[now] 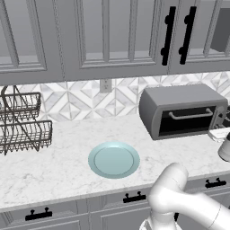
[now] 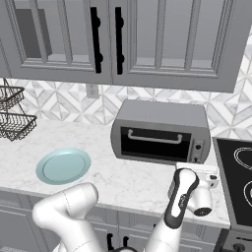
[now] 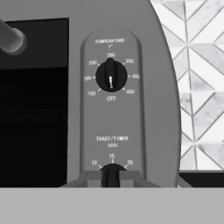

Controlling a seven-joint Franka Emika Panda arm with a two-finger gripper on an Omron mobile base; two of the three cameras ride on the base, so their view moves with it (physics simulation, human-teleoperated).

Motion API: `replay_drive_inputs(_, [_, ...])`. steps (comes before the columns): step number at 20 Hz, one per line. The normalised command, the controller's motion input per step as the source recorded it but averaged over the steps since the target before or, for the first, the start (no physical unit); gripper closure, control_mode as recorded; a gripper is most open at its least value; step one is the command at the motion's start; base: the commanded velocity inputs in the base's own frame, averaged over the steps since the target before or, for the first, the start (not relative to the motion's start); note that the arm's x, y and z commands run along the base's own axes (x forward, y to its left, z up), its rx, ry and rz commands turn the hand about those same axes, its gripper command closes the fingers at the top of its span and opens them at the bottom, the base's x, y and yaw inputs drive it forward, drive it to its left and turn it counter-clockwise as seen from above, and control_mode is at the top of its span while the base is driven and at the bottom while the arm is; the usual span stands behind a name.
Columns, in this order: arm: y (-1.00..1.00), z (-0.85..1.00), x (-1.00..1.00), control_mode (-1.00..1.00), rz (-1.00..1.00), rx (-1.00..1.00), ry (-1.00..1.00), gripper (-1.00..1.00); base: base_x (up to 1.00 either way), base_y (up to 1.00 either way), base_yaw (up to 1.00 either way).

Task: Pick up the kebab skewer and baguette bread, and place them inside the toaster oven. Close the toaster oven door and start by setting the timer.

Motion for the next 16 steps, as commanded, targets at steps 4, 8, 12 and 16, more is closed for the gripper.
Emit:
replay_drive_inputs(4, [0.0,0.26,0.0,-1.0,0.02,0.0,0.0,1.0,0.0,0.0,0.0])
replay_drive_inputs(8, [0.08,0.21,0.0,-1.0,0.03,0.03,0.0,1.0,0.0,0.0,0.0])
replay_drive_inputs(12, [0.16,0.26,-0.02,-1.0,0.02,0.1,0.0,1.0,0.0,0.0,0.0])
replay_drive_inputs(16, [0.24,0.3,-0.03,-1.0,0.01,0.14,0.0,1.0,0.0,0.0,0.0])
